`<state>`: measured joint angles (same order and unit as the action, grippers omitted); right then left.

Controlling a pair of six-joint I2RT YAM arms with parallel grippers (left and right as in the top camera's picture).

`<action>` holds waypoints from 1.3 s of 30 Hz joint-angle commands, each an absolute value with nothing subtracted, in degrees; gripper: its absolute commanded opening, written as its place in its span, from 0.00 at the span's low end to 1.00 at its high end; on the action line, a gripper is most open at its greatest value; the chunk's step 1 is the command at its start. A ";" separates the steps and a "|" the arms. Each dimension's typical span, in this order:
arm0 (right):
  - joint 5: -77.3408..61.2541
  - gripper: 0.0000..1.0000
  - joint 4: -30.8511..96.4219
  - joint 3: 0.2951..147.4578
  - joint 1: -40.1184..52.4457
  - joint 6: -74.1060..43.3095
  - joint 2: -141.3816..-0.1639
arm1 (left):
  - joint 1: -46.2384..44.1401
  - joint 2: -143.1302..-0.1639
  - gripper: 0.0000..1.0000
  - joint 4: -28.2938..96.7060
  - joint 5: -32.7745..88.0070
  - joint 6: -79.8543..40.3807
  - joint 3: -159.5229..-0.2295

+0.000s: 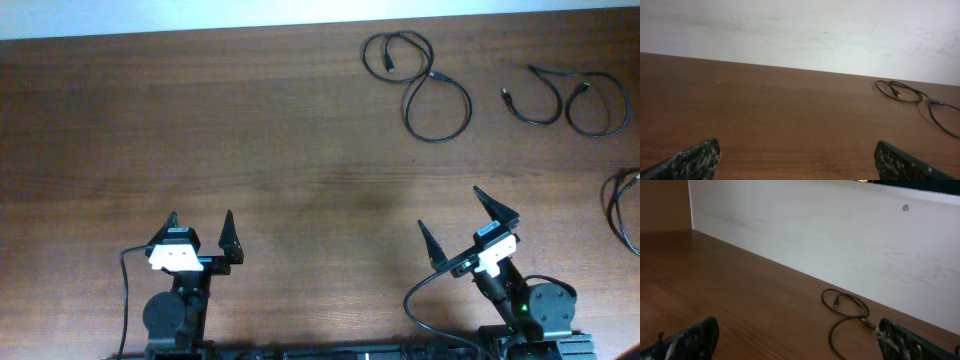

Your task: Untangle cables

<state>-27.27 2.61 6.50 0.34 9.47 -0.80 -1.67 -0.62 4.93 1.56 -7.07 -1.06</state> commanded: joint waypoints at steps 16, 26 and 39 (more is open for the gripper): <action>-8.67 0.99 3.90 0.32 1.65 -2.63 -0.19 | -1.32 -0.30 0.99 4.99 1.96 -6.31 -0.78; -8.08 0.99 4.01 0.32 1.65 -2.63 -0.19 | -1.32 -0.30 0.99 4.99 1.96 -6.31 -0.78; -8.32 0.99 3.86 0.32 1.50 -2.63 -0.19 | -1.32 -0.30 0.99 4.99 1.96 -6.33 -0.78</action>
